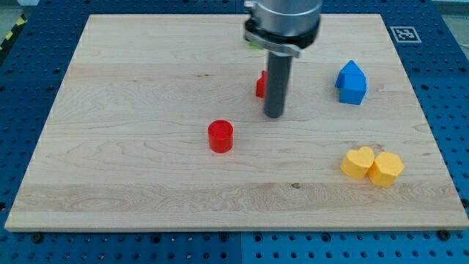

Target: Push the yellow hexagon and yellow heart slightly left

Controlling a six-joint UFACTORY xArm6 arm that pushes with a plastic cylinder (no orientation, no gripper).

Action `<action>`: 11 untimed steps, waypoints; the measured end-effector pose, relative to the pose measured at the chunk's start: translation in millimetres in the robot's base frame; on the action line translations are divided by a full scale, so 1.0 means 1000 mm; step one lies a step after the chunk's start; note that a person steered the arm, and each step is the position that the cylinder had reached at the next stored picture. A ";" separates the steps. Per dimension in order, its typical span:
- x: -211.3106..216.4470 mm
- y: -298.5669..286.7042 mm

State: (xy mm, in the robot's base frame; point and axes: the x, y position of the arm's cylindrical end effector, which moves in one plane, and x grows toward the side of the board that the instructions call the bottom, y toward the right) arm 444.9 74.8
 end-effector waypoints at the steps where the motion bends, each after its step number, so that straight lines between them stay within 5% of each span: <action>1: 0.011 0.063; 3: 0.088 0.197; 4: 0.112 0.216; 11: 0.109 0.081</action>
